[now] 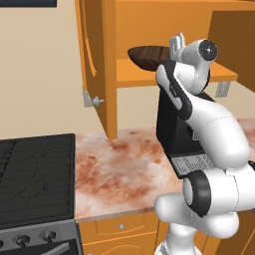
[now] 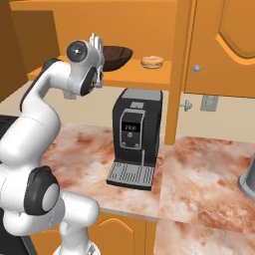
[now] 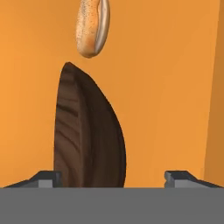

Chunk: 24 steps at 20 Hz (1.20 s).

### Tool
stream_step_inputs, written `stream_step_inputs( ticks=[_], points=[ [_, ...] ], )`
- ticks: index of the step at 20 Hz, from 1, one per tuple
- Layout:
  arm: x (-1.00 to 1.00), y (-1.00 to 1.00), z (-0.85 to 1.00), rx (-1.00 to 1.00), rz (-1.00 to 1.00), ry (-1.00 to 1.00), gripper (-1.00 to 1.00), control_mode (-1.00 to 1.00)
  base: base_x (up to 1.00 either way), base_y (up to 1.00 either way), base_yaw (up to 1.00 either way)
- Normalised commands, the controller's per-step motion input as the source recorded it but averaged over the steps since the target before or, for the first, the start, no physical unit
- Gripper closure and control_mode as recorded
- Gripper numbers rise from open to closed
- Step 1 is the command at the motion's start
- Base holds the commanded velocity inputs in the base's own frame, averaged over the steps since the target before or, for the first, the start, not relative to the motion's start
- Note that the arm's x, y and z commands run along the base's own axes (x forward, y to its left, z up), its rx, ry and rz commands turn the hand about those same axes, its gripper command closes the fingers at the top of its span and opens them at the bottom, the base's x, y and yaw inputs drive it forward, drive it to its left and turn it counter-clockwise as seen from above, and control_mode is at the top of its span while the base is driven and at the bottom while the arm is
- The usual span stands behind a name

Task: Pick the mug and place it in the sink. Pick the bowl and place it in the open cabinet and then close the cabinet.

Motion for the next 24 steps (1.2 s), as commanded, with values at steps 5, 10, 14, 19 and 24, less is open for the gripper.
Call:
stream_step_inputs(
  ticks=[5,10,14,19,24],
  points=[
    [-0.33,0.0,0.12,0.0,0.0,-0.1,-1.0,-1.0,0.0,0.0,0.0],
    [-0.54,0.0,0.29,0.0,0.0,-0.08,-1.0,-1.0,0.0,0.0,0.0],
    [-0.57,-0.01,0.45,0.0,0.0,-0.05,-1.0,-1.0,0.0,0.0,0.0],
    [-0.69,-0.03,0.18,0.0,0.0,0.0,-1.0,-1.0,0.0,0.0,0.0],
    [-0.74,-0.12,0.04,0.0,0.0,-0.02,-1.0,-1.0,0.0,0.0,0.0]
  ],
)
